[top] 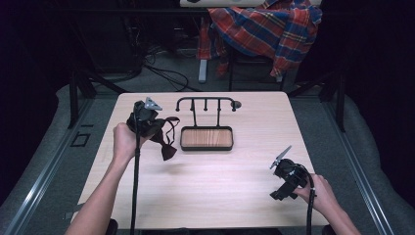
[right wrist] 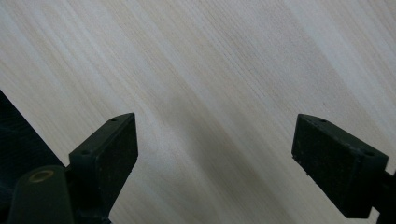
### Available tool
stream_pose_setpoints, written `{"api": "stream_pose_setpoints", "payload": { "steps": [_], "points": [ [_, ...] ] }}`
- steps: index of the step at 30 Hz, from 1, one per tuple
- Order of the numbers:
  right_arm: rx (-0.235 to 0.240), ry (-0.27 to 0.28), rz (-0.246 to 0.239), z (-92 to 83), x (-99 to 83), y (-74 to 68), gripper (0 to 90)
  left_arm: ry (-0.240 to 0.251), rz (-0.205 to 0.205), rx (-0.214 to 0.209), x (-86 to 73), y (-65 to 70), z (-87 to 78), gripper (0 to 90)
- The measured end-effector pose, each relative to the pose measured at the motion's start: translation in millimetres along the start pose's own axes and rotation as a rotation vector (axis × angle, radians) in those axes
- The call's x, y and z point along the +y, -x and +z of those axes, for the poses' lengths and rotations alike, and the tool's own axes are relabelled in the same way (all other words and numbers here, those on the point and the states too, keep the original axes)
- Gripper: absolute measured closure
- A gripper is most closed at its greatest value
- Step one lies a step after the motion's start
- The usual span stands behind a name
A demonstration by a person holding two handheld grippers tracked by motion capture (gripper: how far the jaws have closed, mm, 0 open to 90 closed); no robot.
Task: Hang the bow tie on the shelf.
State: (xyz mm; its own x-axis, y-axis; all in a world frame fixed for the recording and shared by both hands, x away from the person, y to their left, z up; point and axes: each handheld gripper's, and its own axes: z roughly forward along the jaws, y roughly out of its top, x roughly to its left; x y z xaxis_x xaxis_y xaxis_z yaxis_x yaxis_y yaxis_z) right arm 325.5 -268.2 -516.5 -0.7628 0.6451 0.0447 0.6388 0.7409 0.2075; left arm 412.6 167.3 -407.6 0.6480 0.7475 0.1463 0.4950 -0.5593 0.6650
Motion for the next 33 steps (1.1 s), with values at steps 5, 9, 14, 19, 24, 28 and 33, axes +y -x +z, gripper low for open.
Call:
{"api": "stream_pose_setpoints", "payload": {
  "steps": [5,9,14,19,24,28,33],
  "points": [
    [-0.001,-0.02,-0.006,1.7,0.4,0.7,14.2,0.013,0.005,0.0,4.0,1.9,-0.9,88.9],
    [-0.005,-0.017,-0.012,1.0,1.1,-0.1,14.2,0.027,0.004,0.002,8.7,-0.5,-2.2,88.9],
    [-0.016,-0.01,-0.018,-0.3,0.0,-0.3,14.2,0.044,-0.005,-0.002,15.6,-2.9,-1.4,88.9],
    [-0.018,-0.01,-0.021,-0.1,0.5,0.1,14.3,0.058,-0.002,-0.012,25.7,-1.9,1.7,88.9],
    [-0.019,-0.01,-0.02,-0.9,0.3,0.2,14.4,0.058,0.002,-0.003,33.5,-3.5,5.9,88.9],
    [-0.008,-0.023,-0.025,-0.3,0.6,1.3,14.4,0.054,-0.003,0.004,36.6,-6.8,8.5,88.9],
    [-0.001,-0.001,-0.007,1.6,-0.1,-0.3,14.4,0.05,-0.01,0.006,39.0,-11.2,10.2,88.9]
  ]
}}
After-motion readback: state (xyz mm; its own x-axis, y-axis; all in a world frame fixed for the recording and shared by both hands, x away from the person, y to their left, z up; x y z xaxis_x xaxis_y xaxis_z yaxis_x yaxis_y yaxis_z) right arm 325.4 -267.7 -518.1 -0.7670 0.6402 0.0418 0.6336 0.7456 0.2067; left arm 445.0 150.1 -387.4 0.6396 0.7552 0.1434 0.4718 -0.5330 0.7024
